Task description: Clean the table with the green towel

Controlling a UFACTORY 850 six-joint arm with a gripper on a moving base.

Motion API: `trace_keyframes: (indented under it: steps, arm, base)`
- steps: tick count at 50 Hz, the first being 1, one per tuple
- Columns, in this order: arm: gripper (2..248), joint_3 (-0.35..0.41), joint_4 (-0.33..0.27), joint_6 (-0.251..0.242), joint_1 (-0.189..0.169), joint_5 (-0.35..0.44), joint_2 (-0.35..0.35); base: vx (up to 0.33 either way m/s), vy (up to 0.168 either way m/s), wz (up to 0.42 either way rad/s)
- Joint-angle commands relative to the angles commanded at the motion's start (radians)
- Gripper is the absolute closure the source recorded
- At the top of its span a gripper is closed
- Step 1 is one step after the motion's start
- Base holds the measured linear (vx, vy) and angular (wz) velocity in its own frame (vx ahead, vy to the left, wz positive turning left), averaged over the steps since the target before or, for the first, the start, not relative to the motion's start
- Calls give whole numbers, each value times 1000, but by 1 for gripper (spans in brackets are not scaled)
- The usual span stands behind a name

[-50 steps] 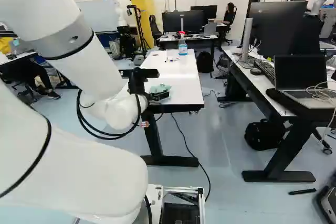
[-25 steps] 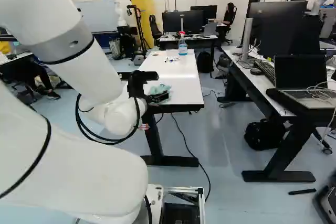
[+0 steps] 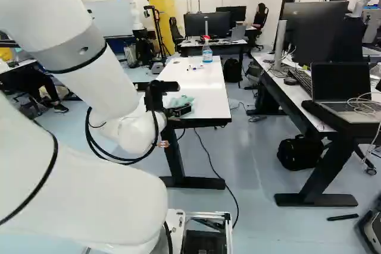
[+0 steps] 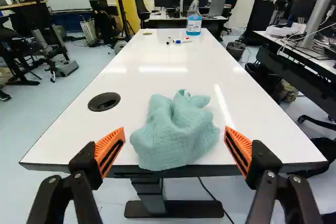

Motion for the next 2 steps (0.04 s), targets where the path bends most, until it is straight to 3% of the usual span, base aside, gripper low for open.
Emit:
trace_keyframes:
  steps: [2]
  arm:
    - [3, 0, 0, 0, 0, 0, 0]
  base:
    - [0, 0, 0]
